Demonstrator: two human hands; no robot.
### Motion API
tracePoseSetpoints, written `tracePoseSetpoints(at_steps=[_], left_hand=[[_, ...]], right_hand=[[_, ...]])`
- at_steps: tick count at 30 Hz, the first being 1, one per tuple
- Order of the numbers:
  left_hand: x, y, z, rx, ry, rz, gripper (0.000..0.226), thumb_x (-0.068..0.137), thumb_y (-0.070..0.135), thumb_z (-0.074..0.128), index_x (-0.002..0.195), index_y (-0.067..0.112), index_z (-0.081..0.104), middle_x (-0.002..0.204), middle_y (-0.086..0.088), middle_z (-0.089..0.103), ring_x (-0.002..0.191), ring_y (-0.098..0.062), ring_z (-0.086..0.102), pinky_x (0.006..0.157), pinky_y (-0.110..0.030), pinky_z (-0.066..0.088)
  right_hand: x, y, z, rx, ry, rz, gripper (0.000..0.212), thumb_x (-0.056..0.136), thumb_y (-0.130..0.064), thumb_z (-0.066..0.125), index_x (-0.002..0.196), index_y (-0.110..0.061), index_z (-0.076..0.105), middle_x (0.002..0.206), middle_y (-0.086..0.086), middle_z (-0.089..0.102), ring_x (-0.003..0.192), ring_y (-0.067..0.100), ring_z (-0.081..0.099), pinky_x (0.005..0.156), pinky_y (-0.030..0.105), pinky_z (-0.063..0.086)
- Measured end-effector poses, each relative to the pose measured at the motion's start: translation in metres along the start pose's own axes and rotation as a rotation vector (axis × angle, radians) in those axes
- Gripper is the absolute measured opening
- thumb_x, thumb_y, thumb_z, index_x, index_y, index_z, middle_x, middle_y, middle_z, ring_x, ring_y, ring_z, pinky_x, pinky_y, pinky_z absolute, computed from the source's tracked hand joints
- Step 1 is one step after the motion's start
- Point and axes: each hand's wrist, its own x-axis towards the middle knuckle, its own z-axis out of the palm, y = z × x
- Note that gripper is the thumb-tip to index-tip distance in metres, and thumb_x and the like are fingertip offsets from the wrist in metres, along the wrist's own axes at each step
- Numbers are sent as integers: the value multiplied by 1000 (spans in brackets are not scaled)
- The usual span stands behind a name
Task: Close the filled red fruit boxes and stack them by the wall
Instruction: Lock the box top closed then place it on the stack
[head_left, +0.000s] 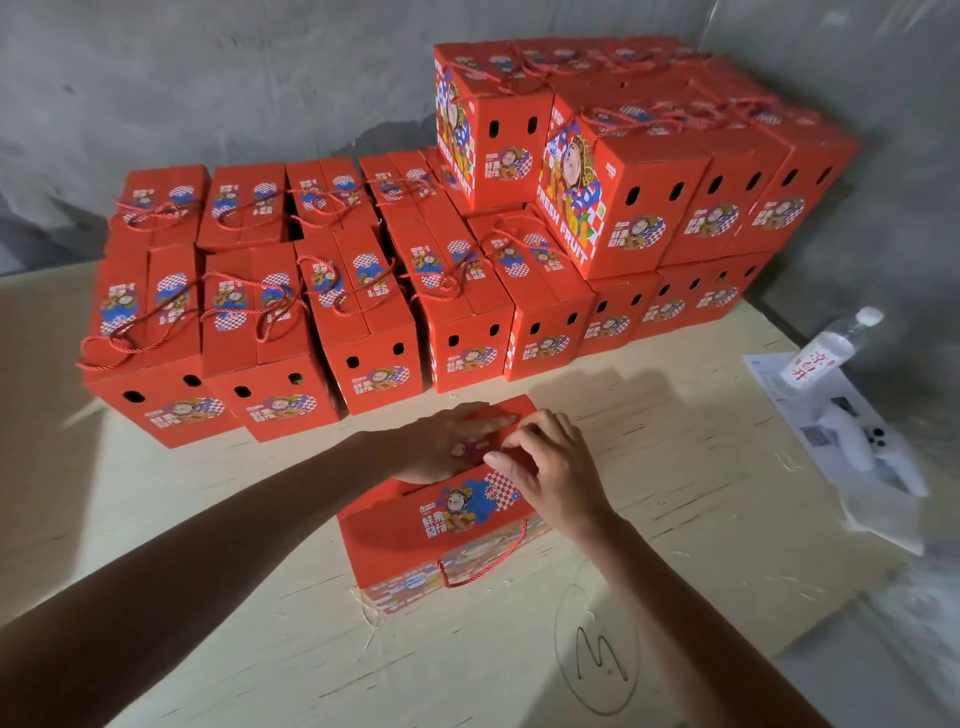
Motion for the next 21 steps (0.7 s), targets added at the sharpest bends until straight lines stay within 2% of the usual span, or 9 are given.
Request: tracePoseSetpoints(at_steps=[2, 4, 6, 8, 12, 17, 19, 21], left_hand=[[-2, 1, 1, -11, 22, -22, 72, 103, 29, 60, 156, 57, 19, 169, 8, 15, 153, -26, 25, 118, -50, 39], [-9, 2, 3, -10, 109, -23, 72, 100, 30, 65, 156, 53, 26, 164, 7, 28, 147, -23, 37, 114, -45, 45], [-17, 1, 6, 94, 208, -4, 72, 97, 34, 69, 157, 46, 31, 156, 5, 41, 138, -23, 49, 105, -44, 51], [-20, 0, 6, 210, 227, 43, 72, 97, 36, 68, 160, 39, 31, 154, 1, 44, 133, -25, 53, 102, -43, 52], [-19, -1, 5, 271, 133, 56, 69, 104, 45, 50, 164, 36, 15, 162, -2, 29, 140, -25, 44, 110, -42, 46], [-20, -4, 7, 217, 23, 16, 66, 98, 64, 23, 159, 53, 2, 170, 0, 3, 151, -27, 25, 120, -48, 34], [-23, -6, 5, 150, 23, 16, 57, 101, 66, 21, 155, 62, 4, 171, 6, 1, 152, -24, 22, 121, -47, 33], [-36, -13, 4, 125, 56, 15, 52, 103, 65, 20, 153, 65, 8, 170, 8, 10, 149, -19, 30, 117, -44, 39]], right_hand=[[1, 2, -1, -15, -7, 47, 41, 91, -59, 66, 88, -18, 72, 100, -4, 61, 96, 15, 56, 87, 30, 40], [2, 2, 0, -20, -38, 73, 47, 91, -64, 61, 89, -19, 73, 103, -4, 62, 99, 15, 57, 91, 31, 38], [2, 3, 1, -7, -81, 78, 50, 92, -66, 58, 91, -19, 73, 112, -4, 62, 105, 14, 57, 94, 30, 40], [4, 4, -1, 39, -109, 76, 50, 94, -65, 55, 94, -18, 73, 123, -3, 62, 114, 13, 57, 95, 31, 45], [7, 2, -4, 98, -137, 79, 49, 99, -59, 53, 101, -14, 72, 136, 1, 61, 125, 13, 56, 93, 31, 55], [1, -2, -3, 109, -85, 82, 48, 96, -58, 57, 104, -11, 67, 134, 2, 64, 120, 15, 61, 89, 30, 58], [1, -2, -2, 105, -85, 96, 49, 95, -59, 57, 99, -10, 61, 134, 3, 65, 118, 15, 62, 87, 25, 55], [2, -2, -1, 58, -82, 75, 46, 96, -57, 58, 95, -11, 59, 132, 3, 65, 118, 17, 61, 89, 23, 49]])
